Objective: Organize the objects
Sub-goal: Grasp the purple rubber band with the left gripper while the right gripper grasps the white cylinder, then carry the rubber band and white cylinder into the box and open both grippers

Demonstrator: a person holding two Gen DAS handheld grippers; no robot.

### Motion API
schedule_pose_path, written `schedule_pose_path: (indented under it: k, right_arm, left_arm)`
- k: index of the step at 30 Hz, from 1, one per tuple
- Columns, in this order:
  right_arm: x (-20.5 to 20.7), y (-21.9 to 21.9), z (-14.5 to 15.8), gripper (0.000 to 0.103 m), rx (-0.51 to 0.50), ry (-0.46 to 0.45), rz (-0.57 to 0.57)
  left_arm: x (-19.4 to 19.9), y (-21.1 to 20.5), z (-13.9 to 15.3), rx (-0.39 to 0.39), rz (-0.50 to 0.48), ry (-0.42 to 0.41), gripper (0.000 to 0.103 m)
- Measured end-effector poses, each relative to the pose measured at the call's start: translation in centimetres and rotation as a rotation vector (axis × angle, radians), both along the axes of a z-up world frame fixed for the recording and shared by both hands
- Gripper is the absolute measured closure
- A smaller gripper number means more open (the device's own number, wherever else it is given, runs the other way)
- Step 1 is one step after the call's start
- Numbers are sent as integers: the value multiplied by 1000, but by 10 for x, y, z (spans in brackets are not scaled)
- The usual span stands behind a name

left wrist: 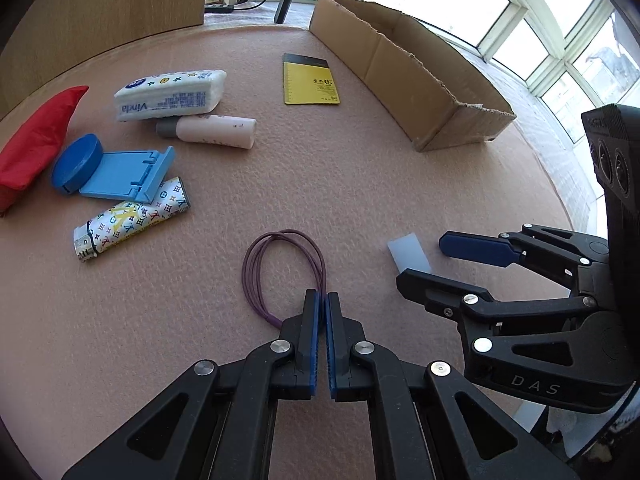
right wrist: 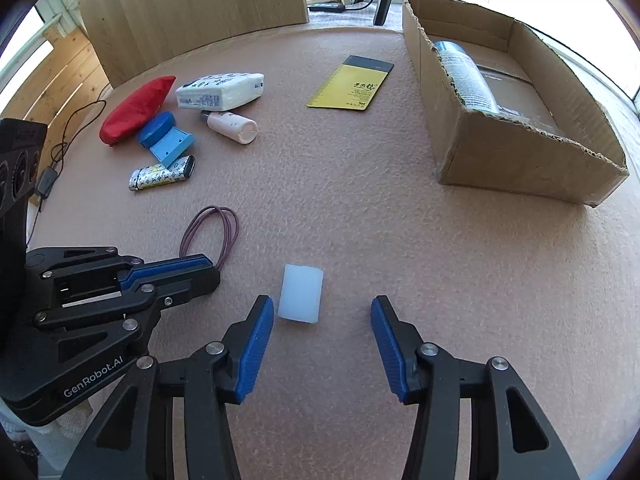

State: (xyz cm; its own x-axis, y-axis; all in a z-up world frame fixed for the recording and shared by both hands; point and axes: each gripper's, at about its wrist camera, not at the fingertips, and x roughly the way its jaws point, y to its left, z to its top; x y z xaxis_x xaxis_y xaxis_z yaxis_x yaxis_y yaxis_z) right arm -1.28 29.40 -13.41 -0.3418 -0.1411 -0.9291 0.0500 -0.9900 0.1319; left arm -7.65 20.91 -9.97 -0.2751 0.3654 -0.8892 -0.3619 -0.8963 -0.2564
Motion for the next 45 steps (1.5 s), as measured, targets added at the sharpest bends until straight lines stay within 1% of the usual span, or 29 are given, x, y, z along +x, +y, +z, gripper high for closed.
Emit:
schedule_pose_path:
  k: [3,5,8,10,12,16,23,30,33,38,45]
  right_arm:
    - [-1,-4,0,58,21,5,11]
    - [-3,-6,0,61,40,9,20]
    - [-5,-10,0,69,68,14,44]
    - [-6,-14,0,79,83,17,64]
    - [-5,-17,1,84,86,20,78]
    - [-5,-14,2,87,62,23,68]
    - [-1,5,17,89,-19,44,20]
    - [2,25,42,89,-41,97,-17]
    - [1,36,55,89,-53,124,-42]
    - [-2,55,76,89,-58,175,-75]
    - [-14,93,101,89,-40,235,-126]
  left_arm:
    - [7,4,2,-31,-22,17,100]
    - [7,4,2,-43,-20,20,99]
    - [7,5,2,-44,-15,25,98]
    - [5,6,2,-42,-12,31,99]
    - [3,7,2,-40,-14,36,100]
    - [-5,2,2,4,17,17,101]
    - [-8,-16,28,87,65,38,101]
    - [-13,-25,58,157,90,72,101]
    - [-16,-22,74,176,78,101,101]
    - [-27,-14,94,228,68,127,101]
    - [-51,16,123,248,29,187,101]
